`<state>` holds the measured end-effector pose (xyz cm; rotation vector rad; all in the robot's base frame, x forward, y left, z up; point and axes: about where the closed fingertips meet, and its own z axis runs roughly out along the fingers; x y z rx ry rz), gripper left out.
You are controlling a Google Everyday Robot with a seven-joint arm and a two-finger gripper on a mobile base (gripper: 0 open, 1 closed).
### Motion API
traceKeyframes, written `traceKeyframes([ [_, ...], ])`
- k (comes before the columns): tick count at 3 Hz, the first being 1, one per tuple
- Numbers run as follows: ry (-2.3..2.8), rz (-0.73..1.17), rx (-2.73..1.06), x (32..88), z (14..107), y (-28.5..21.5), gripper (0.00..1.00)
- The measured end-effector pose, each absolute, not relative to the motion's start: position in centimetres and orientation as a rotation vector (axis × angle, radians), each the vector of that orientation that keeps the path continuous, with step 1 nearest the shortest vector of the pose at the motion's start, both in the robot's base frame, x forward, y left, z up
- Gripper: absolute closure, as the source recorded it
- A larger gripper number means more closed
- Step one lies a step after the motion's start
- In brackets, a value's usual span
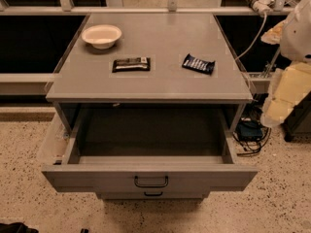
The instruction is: Place rxbar blueberry into top drawer
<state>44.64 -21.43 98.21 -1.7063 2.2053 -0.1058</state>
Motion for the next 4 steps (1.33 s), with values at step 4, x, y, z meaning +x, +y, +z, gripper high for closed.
traceKeyframes([
  [4,2.19,-0.099,-1.5,54.7,100.5,-20.9,0.0],
])
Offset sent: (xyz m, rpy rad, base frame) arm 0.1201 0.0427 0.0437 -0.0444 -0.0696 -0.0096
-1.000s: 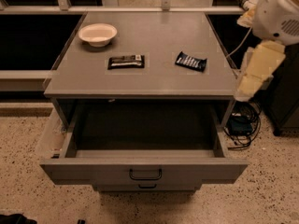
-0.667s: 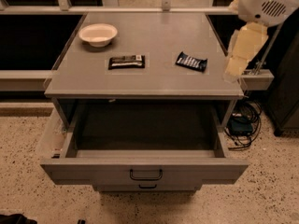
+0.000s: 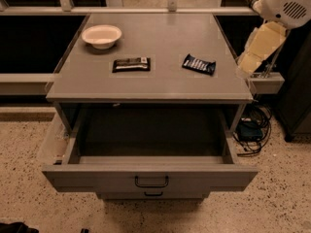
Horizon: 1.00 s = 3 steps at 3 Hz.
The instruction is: Place rxbar blueberry into top drawer
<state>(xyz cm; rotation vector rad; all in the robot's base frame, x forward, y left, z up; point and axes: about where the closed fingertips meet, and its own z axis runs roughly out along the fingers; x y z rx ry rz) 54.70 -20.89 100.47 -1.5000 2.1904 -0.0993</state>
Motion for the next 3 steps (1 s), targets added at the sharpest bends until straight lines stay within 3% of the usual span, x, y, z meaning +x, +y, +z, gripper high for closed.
traceKeyframes([
  [2,2.245,0.064,-1.063,64.7,95.3,-26.0,0.0],
  [3,2.232,0.163,-1.009,68.4,92.5,-24.5,0.0],
])
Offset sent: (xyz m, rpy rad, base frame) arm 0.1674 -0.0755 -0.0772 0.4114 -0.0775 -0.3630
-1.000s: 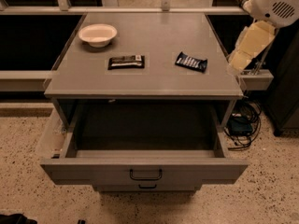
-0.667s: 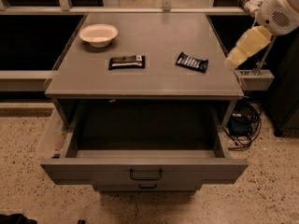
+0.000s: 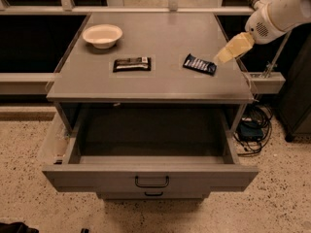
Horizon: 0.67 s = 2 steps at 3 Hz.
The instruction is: Place rxbar blueberry into top drawer
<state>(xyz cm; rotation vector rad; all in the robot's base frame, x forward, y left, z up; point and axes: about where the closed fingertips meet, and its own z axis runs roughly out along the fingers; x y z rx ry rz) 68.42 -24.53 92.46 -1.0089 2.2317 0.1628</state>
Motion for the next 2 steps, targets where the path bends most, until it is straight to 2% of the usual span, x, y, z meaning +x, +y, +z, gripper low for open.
traceKeyframes([
  [2,2.265,0.367,-0.979,70.7,86.3,-20.1,0.0],
])
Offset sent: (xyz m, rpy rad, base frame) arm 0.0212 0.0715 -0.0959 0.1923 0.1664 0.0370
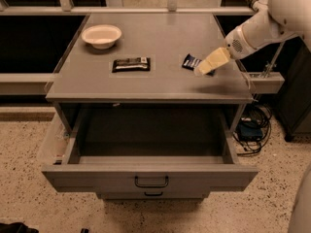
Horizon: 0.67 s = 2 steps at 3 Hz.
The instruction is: Place rxbar blueberry into top drawer
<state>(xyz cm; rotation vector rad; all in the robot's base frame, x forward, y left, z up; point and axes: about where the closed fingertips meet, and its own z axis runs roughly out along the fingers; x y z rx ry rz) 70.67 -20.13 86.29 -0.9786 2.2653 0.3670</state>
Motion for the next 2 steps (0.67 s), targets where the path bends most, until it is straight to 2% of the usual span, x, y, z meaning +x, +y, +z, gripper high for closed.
traceKeyframes([
  [1,2.287,0.429,-0.989,70.4,83.7,-17.8,0.0],
  [2,2.297,0.423,-1.024,69.9,82.0,-15.8,0.17],
])
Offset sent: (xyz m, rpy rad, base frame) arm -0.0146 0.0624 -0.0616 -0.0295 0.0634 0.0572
